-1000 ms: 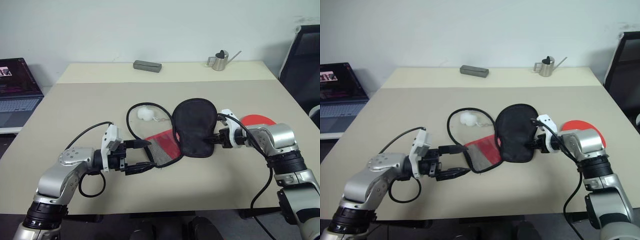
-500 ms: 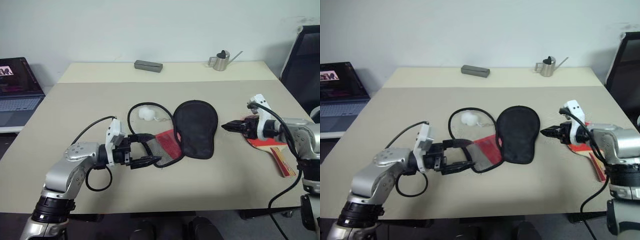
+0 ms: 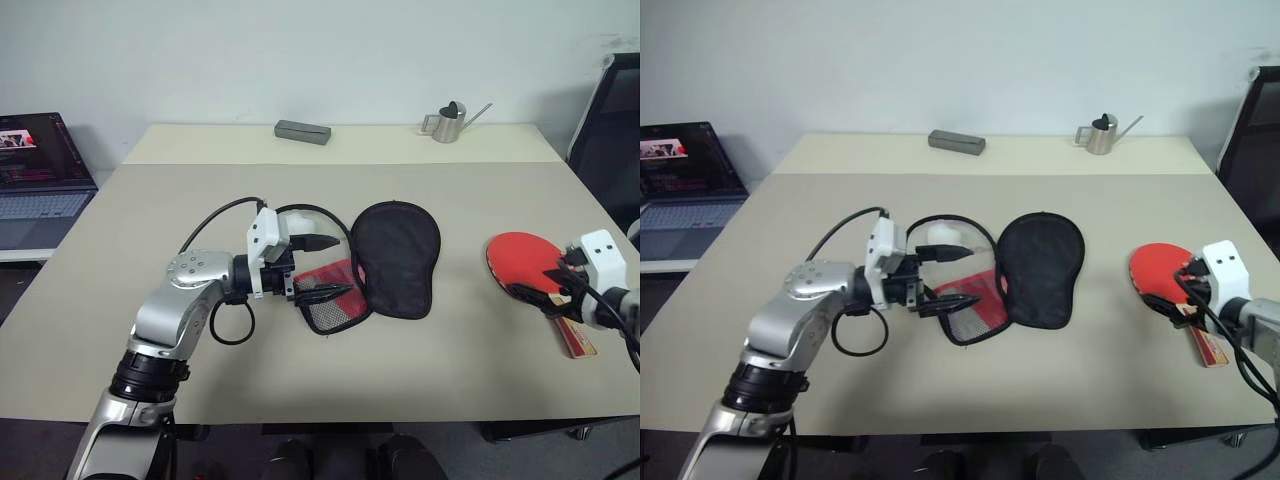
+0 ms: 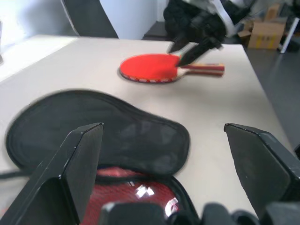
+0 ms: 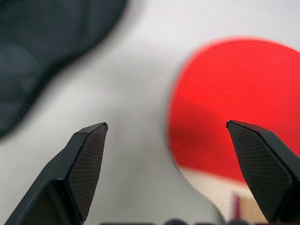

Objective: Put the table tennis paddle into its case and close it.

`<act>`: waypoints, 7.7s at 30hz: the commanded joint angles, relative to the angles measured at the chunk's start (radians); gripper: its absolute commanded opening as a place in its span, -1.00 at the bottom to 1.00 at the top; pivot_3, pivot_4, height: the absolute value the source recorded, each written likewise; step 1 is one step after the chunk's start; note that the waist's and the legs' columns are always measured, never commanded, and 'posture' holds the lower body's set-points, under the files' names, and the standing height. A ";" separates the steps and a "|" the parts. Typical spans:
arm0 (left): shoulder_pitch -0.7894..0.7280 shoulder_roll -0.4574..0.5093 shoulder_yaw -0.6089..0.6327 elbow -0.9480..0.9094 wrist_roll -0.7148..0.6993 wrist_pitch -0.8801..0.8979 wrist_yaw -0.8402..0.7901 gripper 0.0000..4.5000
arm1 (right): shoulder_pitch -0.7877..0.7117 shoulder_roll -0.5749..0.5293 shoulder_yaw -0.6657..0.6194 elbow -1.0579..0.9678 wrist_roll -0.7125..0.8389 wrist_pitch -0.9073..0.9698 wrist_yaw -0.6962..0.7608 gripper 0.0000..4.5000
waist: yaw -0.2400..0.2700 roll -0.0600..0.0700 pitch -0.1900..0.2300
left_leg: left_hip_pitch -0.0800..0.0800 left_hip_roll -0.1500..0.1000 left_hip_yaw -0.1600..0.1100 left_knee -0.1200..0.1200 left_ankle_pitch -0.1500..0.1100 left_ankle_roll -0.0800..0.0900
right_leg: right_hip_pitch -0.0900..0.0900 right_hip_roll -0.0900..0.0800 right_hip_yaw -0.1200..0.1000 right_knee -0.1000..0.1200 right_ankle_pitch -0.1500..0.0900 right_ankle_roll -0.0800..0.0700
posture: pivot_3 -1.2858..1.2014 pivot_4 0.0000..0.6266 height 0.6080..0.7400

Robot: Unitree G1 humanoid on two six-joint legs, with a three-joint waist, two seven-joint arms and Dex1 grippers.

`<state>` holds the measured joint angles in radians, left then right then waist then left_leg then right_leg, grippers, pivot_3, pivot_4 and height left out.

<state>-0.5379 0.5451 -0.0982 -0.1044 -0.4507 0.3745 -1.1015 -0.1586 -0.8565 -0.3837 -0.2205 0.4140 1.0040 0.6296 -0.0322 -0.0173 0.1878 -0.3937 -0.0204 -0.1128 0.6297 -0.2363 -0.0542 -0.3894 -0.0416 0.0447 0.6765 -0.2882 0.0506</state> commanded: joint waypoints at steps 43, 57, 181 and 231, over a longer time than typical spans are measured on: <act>-0.015 0.026 0.027 0.021 0.015 -0.029 -0.016 1.00 | 0.107 0.123 0.004 0.208 -0.068 -0.149 -0.132 -0.52 | -0.004 -0.008 -0.004 | 0.014 0.001 0.000 0.001 0.000 0.000 | 0.014 0.001 0.001 -0.002 -0.003 0.005 | 0.03 -0.52 1.00; 0.030 0.136 0.162 0.122 0.041 -0.087 0.025 1.00 | -0.126 0.142 -0.036 0.030 -0.014 -0.033 -0.256 -0.52 | -0.015 -0.004 -0.001 | 0.010 0.001 0.001 0.000 0.000 0.000 | 0.009 0.001 0.003 -0.001 -0.002 0.006 | 0.03 -0.52 1.00; 0.067 0.129 0.153 -0.048 -0.125 0.053 -0.060 1.00 | -0.218 0.116 0.520 -0.050 -0.139 -0.290 0.213 -0.99 | -0.018 -0.003 -0.001 | 0.000 0.001 -0.001 0.001 0.000 0.000 | -0.001 0.001 0.000 0.002 0.001 0.000 | 0.03 -0.52 1.00; -0.090 -0.043 0.158 0.807 0.290 -0.419 0.294 1.00 | -0.482 0.003 0.312 0.030 0.115 -0.416 0.523 -0.99 | -0.003 -0.003 -0.001 | 0.000 -0.001 -0.001 0.002 0.000 0.000 | -0.001 -0.002 -0.001 0.002 0.001 0.000 | 0.03 -0.52 1.00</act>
<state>-0.6038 0.5084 0.0686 0.6872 -0.1723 -0.0105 -0.8030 -0.6329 -0.8403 -0.0325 -0.1487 0.4981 0.5824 1.1544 -0.0353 -0.0206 0.1869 -0.3937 -0.0216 -0.1141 0.6312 -0.2363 -0.0547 -0.3901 -0.0436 0.0433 0.6788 -0.2874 0.0509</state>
